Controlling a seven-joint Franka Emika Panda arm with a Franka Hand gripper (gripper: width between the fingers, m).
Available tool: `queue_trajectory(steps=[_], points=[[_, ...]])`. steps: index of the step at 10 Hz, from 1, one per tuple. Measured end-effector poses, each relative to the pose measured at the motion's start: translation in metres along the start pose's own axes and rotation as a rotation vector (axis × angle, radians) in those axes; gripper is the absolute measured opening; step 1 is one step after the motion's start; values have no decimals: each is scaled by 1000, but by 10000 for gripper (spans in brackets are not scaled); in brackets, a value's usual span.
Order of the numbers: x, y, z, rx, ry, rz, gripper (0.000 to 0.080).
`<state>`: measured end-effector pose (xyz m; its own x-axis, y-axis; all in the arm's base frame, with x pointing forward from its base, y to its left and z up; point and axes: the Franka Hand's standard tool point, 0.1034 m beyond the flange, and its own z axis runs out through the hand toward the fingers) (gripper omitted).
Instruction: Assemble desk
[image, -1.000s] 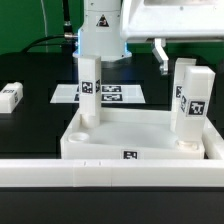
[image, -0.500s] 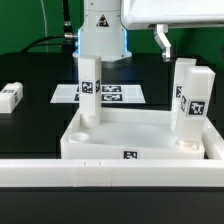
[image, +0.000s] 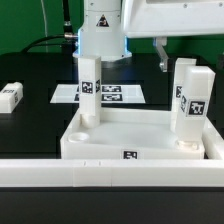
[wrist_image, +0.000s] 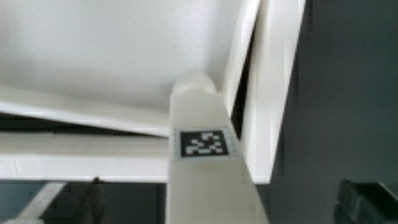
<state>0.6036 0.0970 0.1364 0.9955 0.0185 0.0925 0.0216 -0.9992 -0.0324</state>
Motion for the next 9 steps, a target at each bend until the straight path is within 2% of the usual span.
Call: queue_trajectory(steps=[2, 6, 9], points=[[4, 0, 5, -2, -92, 6, 648], [20, 9, 8, -9, -67, 14, 648], [22, 9, 11, -12, -65, 12, 648]])
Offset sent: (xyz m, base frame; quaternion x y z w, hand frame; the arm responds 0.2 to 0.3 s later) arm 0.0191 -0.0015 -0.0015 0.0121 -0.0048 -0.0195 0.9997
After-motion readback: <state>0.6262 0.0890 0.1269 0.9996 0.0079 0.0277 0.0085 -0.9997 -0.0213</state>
